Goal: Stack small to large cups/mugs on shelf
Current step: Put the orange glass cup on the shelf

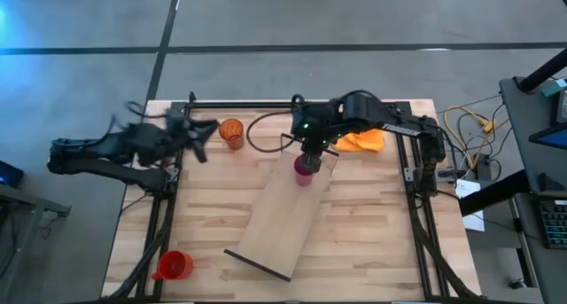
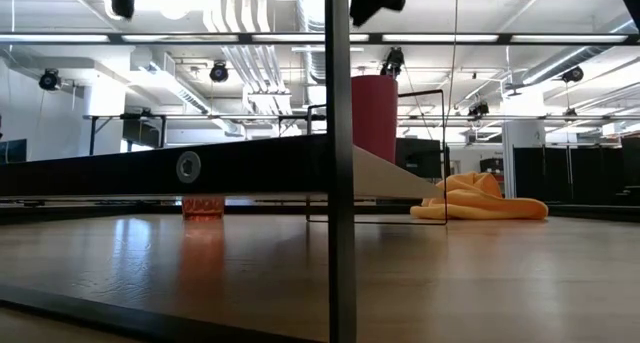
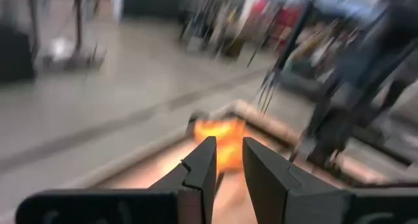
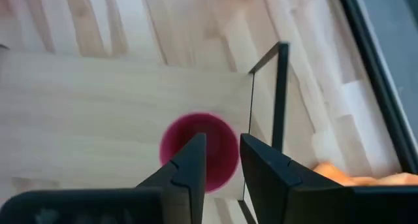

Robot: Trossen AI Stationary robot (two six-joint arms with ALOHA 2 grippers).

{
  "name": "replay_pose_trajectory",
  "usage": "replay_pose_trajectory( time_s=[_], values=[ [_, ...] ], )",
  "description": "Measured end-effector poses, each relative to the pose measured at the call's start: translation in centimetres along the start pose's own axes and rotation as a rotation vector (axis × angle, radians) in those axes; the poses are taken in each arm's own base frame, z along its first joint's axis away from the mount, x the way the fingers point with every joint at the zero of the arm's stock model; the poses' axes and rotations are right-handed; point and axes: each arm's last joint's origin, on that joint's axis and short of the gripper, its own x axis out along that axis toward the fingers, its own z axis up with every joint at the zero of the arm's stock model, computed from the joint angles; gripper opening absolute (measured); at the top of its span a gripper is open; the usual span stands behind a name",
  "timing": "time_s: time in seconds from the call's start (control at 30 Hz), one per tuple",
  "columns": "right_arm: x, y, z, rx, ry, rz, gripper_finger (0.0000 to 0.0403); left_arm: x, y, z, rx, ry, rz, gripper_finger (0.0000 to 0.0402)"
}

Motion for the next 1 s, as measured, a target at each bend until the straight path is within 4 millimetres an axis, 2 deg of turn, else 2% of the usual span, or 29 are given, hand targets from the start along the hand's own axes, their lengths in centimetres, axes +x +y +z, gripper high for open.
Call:
replay_pose_trajectory(
  time_s=[0.17,0.27,0.4,0.5,0.6,0.67,0.8,1.0],
  values=[
    [-3.4,-0.3,0.0,0.005,-0.057,0.01,0.0079,2.5,-0.3,-3.0,-0.037,0.209,0.135,0.0061],
    [-4.3,-0.4,-0.3,0.007,-0.077,0.013,0.0075,4.2,-0.6,-4.5,0.023,0.314,0.159,0.0061],
    [-4.7,-0.5,-0.6,0.011,-0.067,0.012,0.0075,6.4,-0.4,-5.0,0.075,0.43,0.154,0.0061],
    [-4.7,-0.5,-0.6,0.029,-0.067,0.012,0.0077,7.8,0.5,-4.6,0.088,0.525,0.232,0.0061],
    [-4.7,-0.5,-0.8,0.031,-0.045,0.008,0.0076,8.7,2.0,-3.2,0.093,0.638,0.283,0.0061],
    [-4.7,-0.6,-1.0,0.029,-0.029,0.004,0.0074,9.4,3.0,-2.6,0.071,0.719,0.284,0.0061],
    [-4.7,-0.6,-1.1,0.028,-0.021,0.003,0.0072,11.3,4.1,-1.2,0.019,0.773,0.195,0.0061],
    [-4.7,-0.6,-1.1,0.028,-0.021,0.003,0.0077,13.9,4.9,-2.4,0.01,0.891,0.149,0.0061]
  ],
)
